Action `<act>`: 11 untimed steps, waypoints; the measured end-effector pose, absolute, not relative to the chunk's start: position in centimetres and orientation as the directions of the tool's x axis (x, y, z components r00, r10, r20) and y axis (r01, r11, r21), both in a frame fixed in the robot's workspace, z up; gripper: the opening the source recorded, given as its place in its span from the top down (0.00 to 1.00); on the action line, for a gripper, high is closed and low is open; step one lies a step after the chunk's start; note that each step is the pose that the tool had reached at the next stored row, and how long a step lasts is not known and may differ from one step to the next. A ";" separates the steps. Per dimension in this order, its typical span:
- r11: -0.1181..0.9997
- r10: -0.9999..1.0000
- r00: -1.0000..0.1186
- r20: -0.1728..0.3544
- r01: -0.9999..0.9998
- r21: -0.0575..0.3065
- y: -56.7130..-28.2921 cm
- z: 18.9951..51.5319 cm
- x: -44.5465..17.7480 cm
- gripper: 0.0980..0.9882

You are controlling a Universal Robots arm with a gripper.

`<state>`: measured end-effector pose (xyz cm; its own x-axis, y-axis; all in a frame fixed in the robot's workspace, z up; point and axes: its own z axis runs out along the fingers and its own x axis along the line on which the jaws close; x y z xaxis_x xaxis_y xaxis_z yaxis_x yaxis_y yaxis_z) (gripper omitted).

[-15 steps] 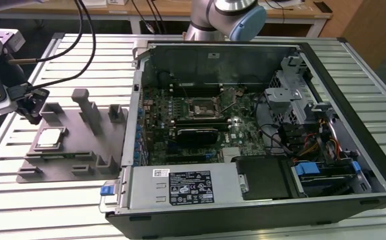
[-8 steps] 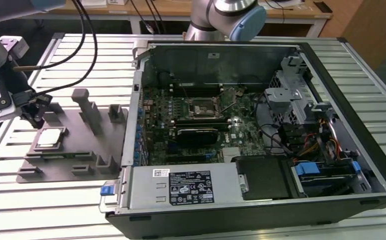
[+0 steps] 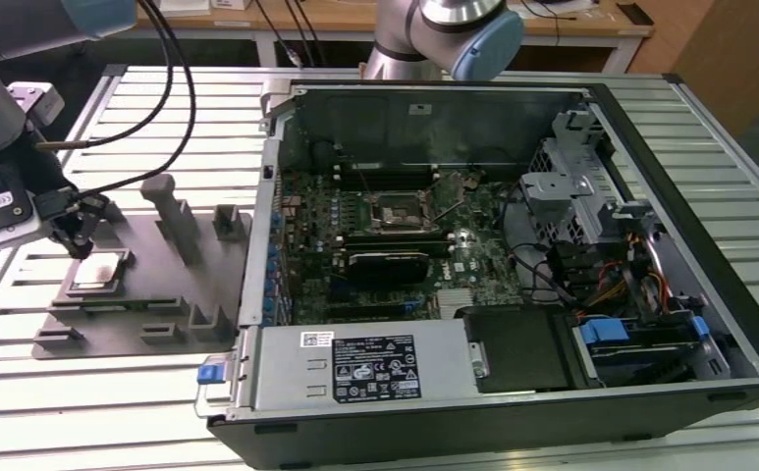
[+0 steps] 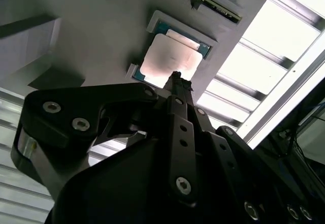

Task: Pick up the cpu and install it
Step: 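Pick up the cpu and move it towards the insertion slot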

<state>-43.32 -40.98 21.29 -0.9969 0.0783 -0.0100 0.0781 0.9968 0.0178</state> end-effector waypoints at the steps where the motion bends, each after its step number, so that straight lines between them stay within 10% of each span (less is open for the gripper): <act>1: 0.997 0.078 -0.997 -0.009 0.078 0.018 -41.0 21.2 -43.2 0.99; 11: 0.997 0.078 -0.997 -0.007 0.078 0.018 -41.4 20.2 -42.7 0.99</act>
<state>-42.73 -41.42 20.24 -0.9969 0.0783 -0.0073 0.0782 0.9968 0.0176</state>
